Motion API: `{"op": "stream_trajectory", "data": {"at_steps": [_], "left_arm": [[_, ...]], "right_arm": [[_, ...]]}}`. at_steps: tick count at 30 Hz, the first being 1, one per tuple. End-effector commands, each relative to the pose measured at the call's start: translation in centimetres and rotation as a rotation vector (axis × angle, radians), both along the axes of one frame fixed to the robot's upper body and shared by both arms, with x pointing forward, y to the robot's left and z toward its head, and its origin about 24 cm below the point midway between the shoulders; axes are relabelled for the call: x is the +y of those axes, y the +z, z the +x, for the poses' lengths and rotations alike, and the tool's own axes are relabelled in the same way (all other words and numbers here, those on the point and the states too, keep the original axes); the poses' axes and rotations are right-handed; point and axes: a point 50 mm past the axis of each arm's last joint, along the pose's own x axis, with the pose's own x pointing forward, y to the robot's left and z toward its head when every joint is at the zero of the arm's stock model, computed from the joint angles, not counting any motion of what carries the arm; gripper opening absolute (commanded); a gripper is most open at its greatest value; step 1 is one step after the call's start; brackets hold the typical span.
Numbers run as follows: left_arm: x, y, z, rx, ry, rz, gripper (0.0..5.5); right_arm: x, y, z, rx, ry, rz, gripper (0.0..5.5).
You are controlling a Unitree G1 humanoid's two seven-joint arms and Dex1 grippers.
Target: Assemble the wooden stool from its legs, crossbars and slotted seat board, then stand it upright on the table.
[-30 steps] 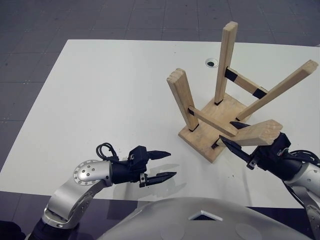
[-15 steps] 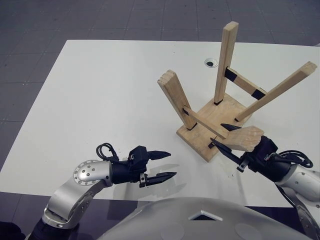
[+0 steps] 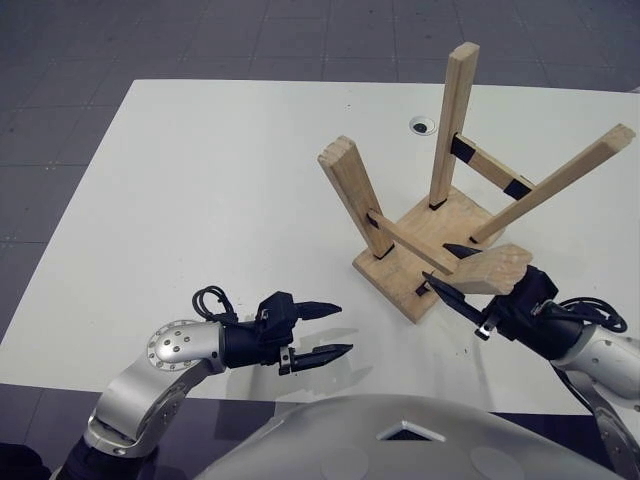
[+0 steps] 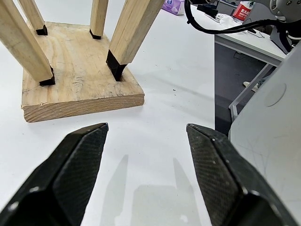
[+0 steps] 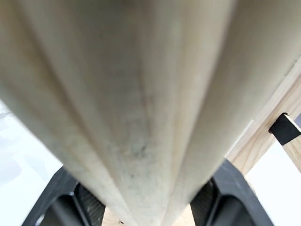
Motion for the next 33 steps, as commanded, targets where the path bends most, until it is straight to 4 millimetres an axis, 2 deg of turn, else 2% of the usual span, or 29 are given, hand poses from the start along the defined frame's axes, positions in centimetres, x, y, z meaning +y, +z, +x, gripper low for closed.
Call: {"op": "stream_trajectory", "data": {"at_steps": [1, 5, 15, 24, 33], "left_arm": [[0.1, 0.0, 0.1, 0.000, 0.009, 0.018, 3.08], [0.1, 0.0, 0.1, 0.000, 0.010, 0.018, 3.08], [0.1, 0.0, 0.0, 0.001, 0.012, 0.017, 3.08], [0.1, 0.0, -0.1, 0.005, 0.013, 0.015, 3.08], [0.1, 0.0, -0.2, 0.009, 0.013, 0.014, 3.08]], "right_arm": [[-1.3, -1.2, -0.2, 0.128, -0.027, -0.058, 2.03], [-1.6, -0.6, 0.0, 0.112, -0.022, -0.068, 2.03], [-0.4, 0.8, 0.4, 0.061, 0.017, -0.092, 2.03], [-2.1, 0.6, 0.6, 0.103, 0.061, -0.155, 2.03], [-1.3, 1.7, 1.0, 0.052, 0.080, -0.133, 2.03]]}}
